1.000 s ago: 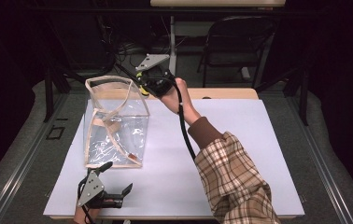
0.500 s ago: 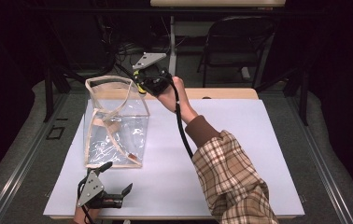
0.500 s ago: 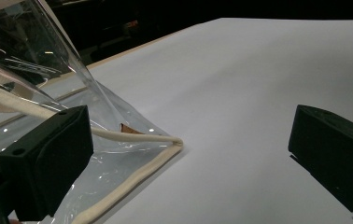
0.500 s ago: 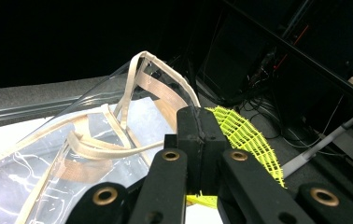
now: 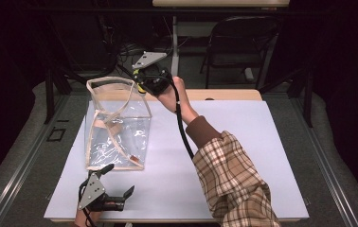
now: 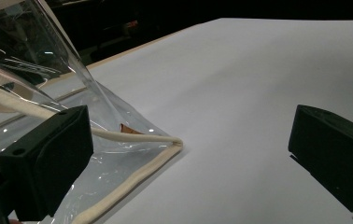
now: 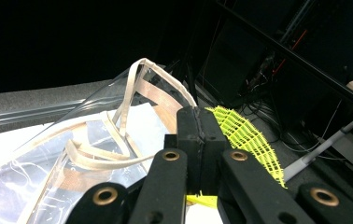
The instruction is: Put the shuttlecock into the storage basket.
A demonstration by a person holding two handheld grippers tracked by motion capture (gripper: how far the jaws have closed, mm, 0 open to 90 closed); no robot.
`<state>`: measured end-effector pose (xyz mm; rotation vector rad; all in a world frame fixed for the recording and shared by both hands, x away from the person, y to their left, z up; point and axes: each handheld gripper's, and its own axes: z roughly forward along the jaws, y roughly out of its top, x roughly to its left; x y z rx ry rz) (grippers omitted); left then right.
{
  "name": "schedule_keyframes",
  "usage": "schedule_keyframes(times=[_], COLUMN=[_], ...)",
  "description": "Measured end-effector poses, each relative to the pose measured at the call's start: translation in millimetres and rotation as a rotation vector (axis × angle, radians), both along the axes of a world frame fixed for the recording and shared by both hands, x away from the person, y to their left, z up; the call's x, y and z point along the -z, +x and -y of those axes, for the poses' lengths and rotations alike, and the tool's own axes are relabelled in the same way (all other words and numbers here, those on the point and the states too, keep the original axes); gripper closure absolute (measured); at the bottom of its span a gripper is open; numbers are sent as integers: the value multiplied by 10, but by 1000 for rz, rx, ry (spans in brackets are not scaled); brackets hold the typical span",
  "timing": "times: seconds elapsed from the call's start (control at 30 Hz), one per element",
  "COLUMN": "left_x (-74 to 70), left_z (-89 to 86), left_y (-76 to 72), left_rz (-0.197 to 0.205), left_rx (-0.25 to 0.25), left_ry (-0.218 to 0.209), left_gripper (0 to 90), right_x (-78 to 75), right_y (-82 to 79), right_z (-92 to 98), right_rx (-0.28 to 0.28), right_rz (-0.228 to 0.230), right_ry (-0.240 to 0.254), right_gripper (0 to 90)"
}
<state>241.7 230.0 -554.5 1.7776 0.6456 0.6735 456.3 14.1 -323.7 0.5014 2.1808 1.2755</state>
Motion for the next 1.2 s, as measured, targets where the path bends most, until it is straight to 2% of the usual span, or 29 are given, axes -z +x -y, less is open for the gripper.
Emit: schedule_keyframes(times=[1.2], left_x=[-5], left_z=[-10], left_y=[0], left_rz=[1], left_rx=[0], left_ry=[-7], left_gripper=[0], right_x=[-75], right_y=[20], right_z=[-185], right_rx=[-21], right_rz=[32], right_ry=[18], right_gripper=[900])
